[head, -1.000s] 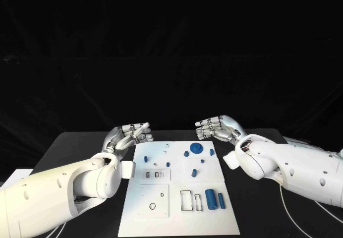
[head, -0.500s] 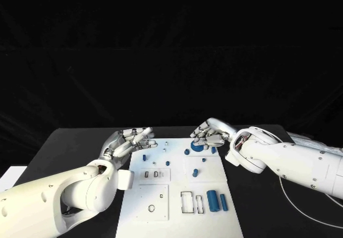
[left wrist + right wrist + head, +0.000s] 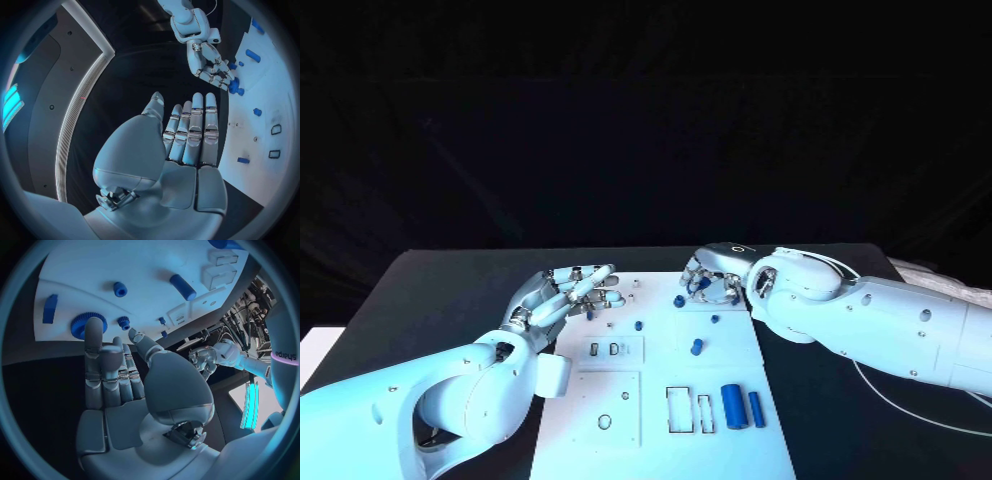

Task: Assemble the parts on the task board

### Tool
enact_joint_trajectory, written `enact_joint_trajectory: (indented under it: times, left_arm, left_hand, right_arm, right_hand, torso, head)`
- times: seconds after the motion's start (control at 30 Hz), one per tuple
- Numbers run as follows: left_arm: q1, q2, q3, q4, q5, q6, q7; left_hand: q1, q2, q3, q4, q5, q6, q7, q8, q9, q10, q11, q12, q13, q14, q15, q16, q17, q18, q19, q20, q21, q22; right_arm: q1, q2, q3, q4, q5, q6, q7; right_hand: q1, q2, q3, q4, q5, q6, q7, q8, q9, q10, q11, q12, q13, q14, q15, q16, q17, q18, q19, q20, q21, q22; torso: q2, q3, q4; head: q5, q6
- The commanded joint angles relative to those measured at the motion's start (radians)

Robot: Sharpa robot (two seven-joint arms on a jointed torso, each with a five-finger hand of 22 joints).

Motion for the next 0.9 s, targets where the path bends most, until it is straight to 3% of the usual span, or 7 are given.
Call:
enact_joint_trajectory:
  times: [0.03,0.33,0.67,0.9]
  left_arm:
    - [0.002,0.002,0.001,0.005,-0.012,0.029,-0.005]
    - [0.003,0.000,0.002,0.011,-0.011,0.027,-0.009]
    - [0.004,-0.001,0.002,0.013,-0.011,0.029,-0.012]
    - [0.005,-0.002,0.002,0.016,-0.011,0.023,-0.015]
  left_hand:
    - [0.006,-0.004,-0.003,-0.004,0.004,0.000,0.006,-0.004,-0.001,-0.001,0.004,-0.006,-0.001,0.001,0.005,-0.006,0.002,0.011,0.005,-0.001,-0.003,-0.001]
    - [0.007,-0.004,-0.005,-0.010,0.004,-0.009,0.009,-0.013,-0.001,-0.010,0.007,-0.014,-0.002,0.003,0.007,-0.012,0.008,0.011,0.006,0.001,-0.007,-0.004]
    - [0.011,-0.002,-0.004,-0.014,0.004,-0.013,0.010,-0.017,-0.001,-0.013,0.008,-0.016,-0.002,0.004,0.007,-0.015,0.011,0.011,0.007,0.001,-0.008,-0.005]
    - [0.021,0.006,0.001,-0.024,0.004,-0.016,0.011,-0.022,0.000,-0.019,0.009,-0.018,-0.003,0.008,0.007,-0.018,0.017,0.011,0.011,0.001,-0.010,-0.007]
  right_arm:
    - [0.003,0.004,0.000,0.005,-0.104,0.048,-0.065]
    - [0.007,0.027,0.000,-0.006,-0.121,0.076,-0.076]
    - [0.008,0.055,0.000,-0.036,-0.126,0.121,-0.081]
    - [0.008,0.070,0.000,-0.052,-0.110,0.152,-0.070]
  right_hand:
    - [0.000,-0.013,0.008,0.004,-0.006,-0.001,-0.006,-0.004,0.000,-0.006,0.000,-0.004,0.001,0.027,-0.006,0.012,0.013,0.012,-0.012,0.000,0.010,0.007]
    - [0.004,-0.020,0.022,0.016,-0.009,0.000,-0.007,-0.003,0.000,-0.014,0.002,-0.005,0.000,0.021,-0.004,0.038,0.042,0.012,-0.027,0.003,0.032,0.023]
    - [0.002,-0.021,0.032,0.031,-0.012,0.006,-0.009,-0.002,0.001,-0.012,0.001,-0.003,0.001,0.020,-0.004,0.064,0.074,0.010,-0.030,0.004,0.060,0.051]
    - [0.003,-0.020,0.044,0.046,-0.017,0.024,-0.012,0.003,0.004,0.003,-0.003,-0.001,0.002,0.022,-0.007,0.095,0.111,0.005,-0.023,0.004,0.101,0.099]
  torso:
    - [0.011,-0.0001,0.0053]
    - [0.018,-0.0003,0.0137]
    - [0.024,-0.0009,0.0120]
    - [0.027,-0.0004,0.0160]
  head:
    - [-0.004,-0.002]
    - [-0.007,-0.003]
    - [-0.002,-0.003]
    - [0.000,-0.010]
